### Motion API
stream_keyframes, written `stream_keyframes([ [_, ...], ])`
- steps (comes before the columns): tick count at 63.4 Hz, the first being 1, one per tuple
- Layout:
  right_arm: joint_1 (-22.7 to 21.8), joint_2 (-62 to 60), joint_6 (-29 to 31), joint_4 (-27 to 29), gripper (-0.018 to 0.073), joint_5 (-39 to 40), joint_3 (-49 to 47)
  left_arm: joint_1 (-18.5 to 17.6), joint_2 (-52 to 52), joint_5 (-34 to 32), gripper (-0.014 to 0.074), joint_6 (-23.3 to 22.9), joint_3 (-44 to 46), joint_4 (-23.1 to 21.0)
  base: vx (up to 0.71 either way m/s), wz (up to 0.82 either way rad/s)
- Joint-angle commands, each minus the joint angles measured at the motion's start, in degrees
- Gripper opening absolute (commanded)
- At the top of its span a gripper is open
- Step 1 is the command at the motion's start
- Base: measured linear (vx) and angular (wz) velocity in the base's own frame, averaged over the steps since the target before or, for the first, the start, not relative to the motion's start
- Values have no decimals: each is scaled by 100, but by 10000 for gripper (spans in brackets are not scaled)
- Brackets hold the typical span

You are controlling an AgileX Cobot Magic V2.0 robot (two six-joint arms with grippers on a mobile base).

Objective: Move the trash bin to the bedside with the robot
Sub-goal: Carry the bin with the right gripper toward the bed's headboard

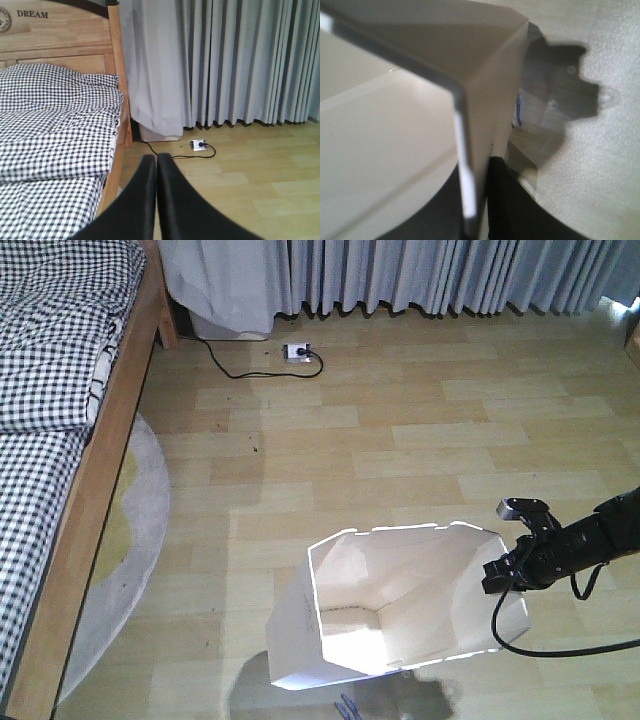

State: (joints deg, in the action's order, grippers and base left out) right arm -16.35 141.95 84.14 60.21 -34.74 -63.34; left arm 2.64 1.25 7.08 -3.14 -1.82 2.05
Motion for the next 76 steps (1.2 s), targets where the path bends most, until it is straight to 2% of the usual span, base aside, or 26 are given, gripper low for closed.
stream_keyframes([
  [1, -24, -428, 39, 382, -5, -1240, -65, -1, 31, -418, -6, -25, 138, -8, 21, -4],
  [76, -24, -428, 39, 382, -5, -1240, -65, -1, 31, -418, -6, -25, 138, -8, 22, 0],
])
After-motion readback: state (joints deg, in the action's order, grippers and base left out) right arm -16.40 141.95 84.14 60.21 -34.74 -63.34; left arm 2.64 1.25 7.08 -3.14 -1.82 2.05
